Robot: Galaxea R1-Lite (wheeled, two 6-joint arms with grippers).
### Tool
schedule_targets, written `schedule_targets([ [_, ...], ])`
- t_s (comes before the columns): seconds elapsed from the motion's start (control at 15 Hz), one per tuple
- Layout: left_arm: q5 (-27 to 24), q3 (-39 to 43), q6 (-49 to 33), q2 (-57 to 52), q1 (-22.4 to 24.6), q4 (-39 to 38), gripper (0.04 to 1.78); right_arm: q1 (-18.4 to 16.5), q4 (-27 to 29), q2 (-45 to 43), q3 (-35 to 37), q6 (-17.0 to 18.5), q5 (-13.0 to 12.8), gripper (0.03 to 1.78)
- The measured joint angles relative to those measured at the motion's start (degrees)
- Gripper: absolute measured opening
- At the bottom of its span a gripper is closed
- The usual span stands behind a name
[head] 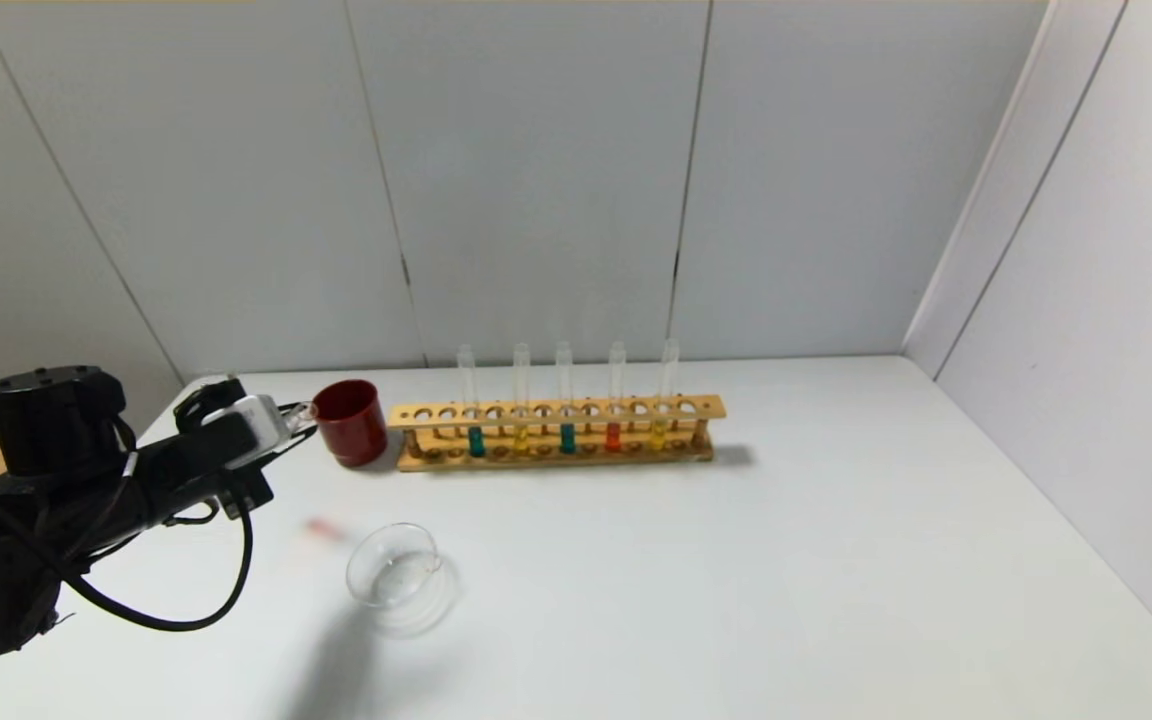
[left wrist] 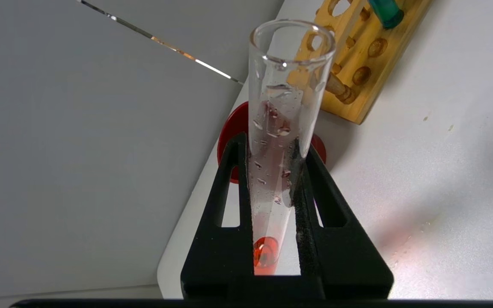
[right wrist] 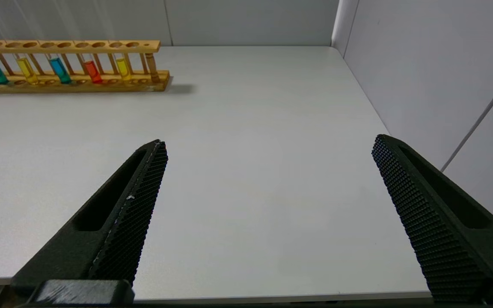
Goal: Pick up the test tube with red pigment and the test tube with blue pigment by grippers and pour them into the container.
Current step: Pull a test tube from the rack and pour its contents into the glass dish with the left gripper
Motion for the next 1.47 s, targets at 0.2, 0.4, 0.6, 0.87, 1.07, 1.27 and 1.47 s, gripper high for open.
schedule_targets([
  [0.2,-0.16,1.54,4.55,0.89,0.00,-3.51,0.32,0.00,0.00,0.00,0.00,-0.02,-0.02,1.75],
  [0.4,-0.27,4.27,6.81,1.55,-0.59,-4.39,0.32,0.02,0.00,0.00,0.00,0.00,-0.02,1.75],
  [0.6,0.00,6.42,8.25,2.35,-2.29,-6.07,0.32,-0.02,0.00,0.00,0.00,-0.02,0.00,1.75],
  [0.87,0.48,6.78,11.93,3.97,-3.06,-5.90,0.32,0.00,0.00,0.00,0.00,0.00,0.00,1.75],
  [1.07,0.45,6.85,12.37,4.91,-3.07,-5.88,0.32,-0.02,0.00,0.00,0.00,0.00,-0.02,1.75],
  [1.27,1.18,6.41,14.58,5.90,-3.10,-6.16,0.32,0.00,0.00,0.00,0.00,-0.02,-0.02,1.75],
  [1.47,2.54,6.36,17.12,6.34,-2.99,-6.31,0.32,0.00,0.00,0.00,0.00,0.00,-0.02,1.75],
])
